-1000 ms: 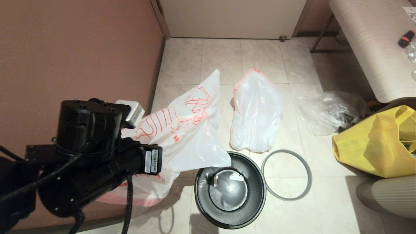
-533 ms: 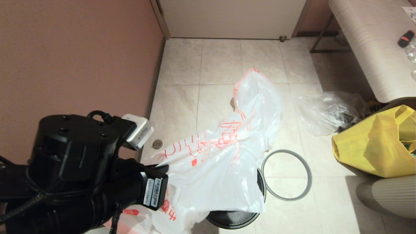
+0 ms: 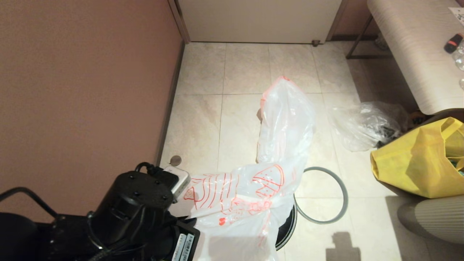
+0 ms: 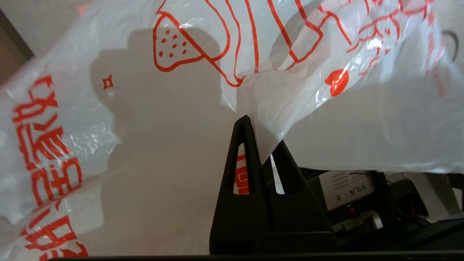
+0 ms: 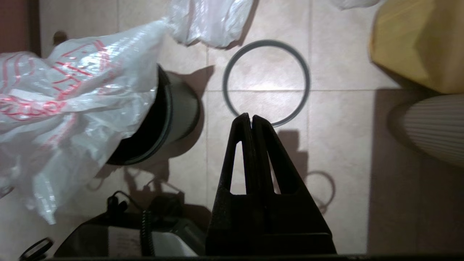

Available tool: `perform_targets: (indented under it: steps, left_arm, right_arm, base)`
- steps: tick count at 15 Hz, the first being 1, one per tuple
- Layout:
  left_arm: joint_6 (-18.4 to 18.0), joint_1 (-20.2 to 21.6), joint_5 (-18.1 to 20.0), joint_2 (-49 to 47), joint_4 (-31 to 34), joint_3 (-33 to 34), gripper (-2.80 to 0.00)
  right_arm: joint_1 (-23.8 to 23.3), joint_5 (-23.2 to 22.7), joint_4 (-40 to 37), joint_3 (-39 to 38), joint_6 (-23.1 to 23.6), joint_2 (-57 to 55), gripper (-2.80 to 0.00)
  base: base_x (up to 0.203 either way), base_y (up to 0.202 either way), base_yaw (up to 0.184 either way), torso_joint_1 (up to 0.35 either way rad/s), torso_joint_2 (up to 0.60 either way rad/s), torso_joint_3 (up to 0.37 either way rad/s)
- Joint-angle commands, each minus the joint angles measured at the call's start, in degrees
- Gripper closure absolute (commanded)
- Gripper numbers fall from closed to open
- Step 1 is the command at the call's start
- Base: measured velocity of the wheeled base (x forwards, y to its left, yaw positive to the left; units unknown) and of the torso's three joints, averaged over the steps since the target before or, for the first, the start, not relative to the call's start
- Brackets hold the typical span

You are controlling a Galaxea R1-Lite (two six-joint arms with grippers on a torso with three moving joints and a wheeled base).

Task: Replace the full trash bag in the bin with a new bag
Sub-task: Put the new garbage bag on the trash can

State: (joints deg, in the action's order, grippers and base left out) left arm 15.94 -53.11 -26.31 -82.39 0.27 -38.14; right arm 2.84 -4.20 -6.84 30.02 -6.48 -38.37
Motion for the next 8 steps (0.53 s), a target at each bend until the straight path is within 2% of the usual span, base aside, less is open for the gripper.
perform_targets:
  steps: [1,3,5,8]
  left_arm:
    - [0.82,0.03,0.06,-4.8,-1.48,0.04,0.0]
    - [1.42,0.34,0.34,-9.54,-6.82,-0.05,0.0]
    - [1.41,0.9,0.17,-15.04,-11.98,-0.08,0.0]
    - [1.5,4.4,-0.02,-20.8,-17.2,-0.6,0.0]
  right_arm:
    - [3.24,-1.0,-0.05,4.07,-0.58,-14.9,0.0]
    - [10.47,-2.14,0.09,7.9,-3.71,-24.61,0.0]
    - [15.74,-2.77,0.29,10.93,-6.56,-33.85,0.0]
    - [20.4,-3.89,4.26,12.61,-8.29,-46.06,0.0]
  base:
    - [0.0,0.0,0.0,0.0,0.0,0.0]
    - [0.0,0.0,0.0,0.0,0.0,0.0]
    - [0.0,0.0,0.0,0.0,0.0,0.0]
    - [0.0,0.0,0.0,0.0,0.0,0.0]
